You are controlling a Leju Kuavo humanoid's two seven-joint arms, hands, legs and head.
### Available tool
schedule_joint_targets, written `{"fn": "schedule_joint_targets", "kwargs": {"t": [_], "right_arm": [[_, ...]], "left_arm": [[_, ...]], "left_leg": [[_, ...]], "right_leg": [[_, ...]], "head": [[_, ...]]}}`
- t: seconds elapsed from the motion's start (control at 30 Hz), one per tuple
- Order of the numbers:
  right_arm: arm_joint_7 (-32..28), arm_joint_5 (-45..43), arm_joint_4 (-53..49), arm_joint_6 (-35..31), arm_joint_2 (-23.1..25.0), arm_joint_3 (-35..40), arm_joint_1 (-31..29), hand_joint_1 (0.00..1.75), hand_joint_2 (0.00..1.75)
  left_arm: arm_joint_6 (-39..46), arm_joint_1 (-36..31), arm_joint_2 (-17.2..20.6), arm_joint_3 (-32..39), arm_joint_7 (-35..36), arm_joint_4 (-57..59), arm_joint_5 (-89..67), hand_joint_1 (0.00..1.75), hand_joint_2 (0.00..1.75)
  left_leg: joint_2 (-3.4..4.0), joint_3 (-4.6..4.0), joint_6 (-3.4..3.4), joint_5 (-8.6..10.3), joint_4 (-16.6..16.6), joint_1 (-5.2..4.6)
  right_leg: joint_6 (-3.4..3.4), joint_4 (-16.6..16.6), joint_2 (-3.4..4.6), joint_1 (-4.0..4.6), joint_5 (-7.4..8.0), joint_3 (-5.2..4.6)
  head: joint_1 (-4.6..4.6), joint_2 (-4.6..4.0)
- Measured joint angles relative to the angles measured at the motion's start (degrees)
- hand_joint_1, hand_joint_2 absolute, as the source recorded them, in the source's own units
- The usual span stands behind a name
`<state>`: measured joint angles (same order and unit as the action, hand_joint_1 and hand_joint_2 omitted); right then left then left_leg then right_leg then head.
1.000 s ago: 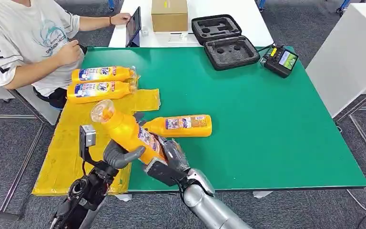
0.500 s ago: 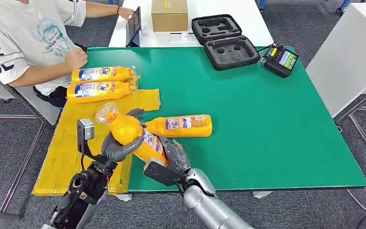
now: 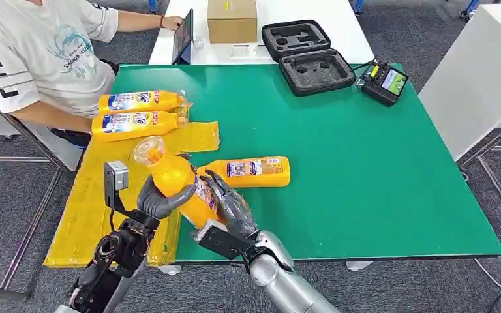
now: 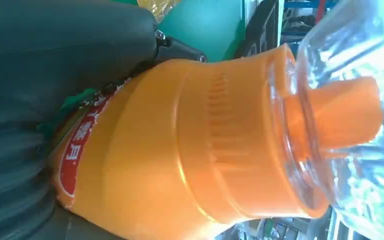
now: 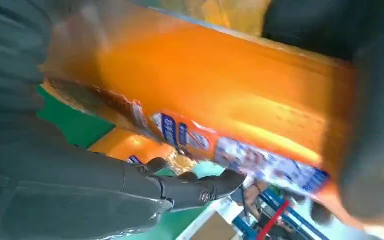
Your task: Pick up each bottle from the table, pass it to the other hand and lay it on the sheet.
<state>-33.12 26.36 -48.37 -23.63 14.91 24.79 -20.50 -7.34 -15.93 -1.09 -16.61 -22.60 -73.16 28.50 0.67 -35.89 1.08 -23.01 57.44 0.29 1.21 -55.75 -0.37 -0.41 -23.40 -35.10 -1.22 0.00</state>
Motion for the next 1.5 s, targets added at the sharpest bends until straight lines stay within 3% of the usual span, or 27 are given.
{"fn": "schedule_joint_targets", "kwargs": {"t": [0.2, 0.43, 0.6, 0.63, 0.83, 1.0, 1.27, 1.5], "right_arm": [[-4.43, -4.65, -7.48, -0.92, -0.5, -0.46, 1.96, 0.0, 0.0], [-6.9, -11.01, -24.58, -4.28, -3.12, 0.44, 6.09, 0.0, 0.0], [-6.9, -11.61, -30.23, -5.88, -4.46, 1.49, 7.13, 0.0, 0.0], [-6.9, -12.21, -31.07, -6.77, -4.72, 1.83, 7.23, 0.0, 1.75], [-6.9, -14.14, -35.34, -12.37, -6.54, 4.24, 7.54, 0.0, 1.75], [-6.9, -11.06, -35.63, -11.19, -7.56, 3.65, 8.13, 0.0, 1.75], [-1.18, 0.16, -32.74, -6.93, -7.93, -0.59, 7.51, 0.0, 1.75], [3.57, 8.11, -26.73, -5.11, -7.93, -5.62, 5.13, 0.0, 1.75]], "left_arm": [[7.94, -0.09, 0.17, 1.11, -4.88, -0.02, -6.16, 1.75, 1.75], [29.06, -0.78, 1.11, 5.22, -14.49, -0.09, -30.2, 1.75, 1.75], [33.14, -1.25, 1.49, 6.21, -15.37, -0.09, -35.11, 1.75, 1.75], [35.28, -1.25, 1.55, 6.3, -15.69, -0.11, -37.79, 1.75, 1.75], [45.79, -2.36, 3.02, 6.71, -10.44, -0.15, -62.46, 1.75, 1.75], [39.43, -4.04, 5.2, 6.32, 3.0, 0.63, -82.92, 1.75, 1.75], [29.39, -6.04, 6.95, 5.07, 10.12, 5.65, -94.09, 1.75, 1.75], [23.34, -8.62, 7.28, 4.57, 9.68, 16.84, -94.62, 1.75, 1.75]], "left_leg": [[0.0, 0.0, 0.0, 0.0, 0.0, 0.0], [0.0, -0.01, 0.0, 0.0, 0.0, 0.0], [-0.01, -0.01, 0.0, 0.0, 0.0, 0.0], [-0.01, -0.01, 0.0, 0.0, 0.0, -0.01], [0.0, -0.01, 0.0, 0.0, 0.0, 0.0], [0.02, -0.01, 0.0, 0.0, -0.01, 0.01], [0.0, -0.01, -0.01, 0.01, 0.0, 0.0], [0.01, -0.02, -0.01, 0.03, 0.01, -0.01]], "right_leg": [[0.0, 0.0, 0.0, 0.0, 0.0, 0.0], [-0.01, 0.0, 0.0, 0.0, -0.01, -0.02], [0.0, 0.0, 0.0, 0.0, 0.0, 0.0], [0.0, 0.0, 0.0, 0.0, 0.0, 0.0], [0.0, 0.0, 0.0, 0.0, 0.0, -0.01], [-0.01, 0.0, 0.01, 0.0, 0.0, -0.01], [0.0, 0.0, 0.01, 0.0, 0.0, -0.01], [0.0, 0.0, 0.0, 0.0, 0.02, -0.01]], "head": [[0.0, 0.0], [-0.02, 0.0], [0.0, 0.0], [0.0, 0.0], [-0.02, 0.0], [-0.02, 0.0], [-0.02, 0.0], [0.0, 0.0]]}}
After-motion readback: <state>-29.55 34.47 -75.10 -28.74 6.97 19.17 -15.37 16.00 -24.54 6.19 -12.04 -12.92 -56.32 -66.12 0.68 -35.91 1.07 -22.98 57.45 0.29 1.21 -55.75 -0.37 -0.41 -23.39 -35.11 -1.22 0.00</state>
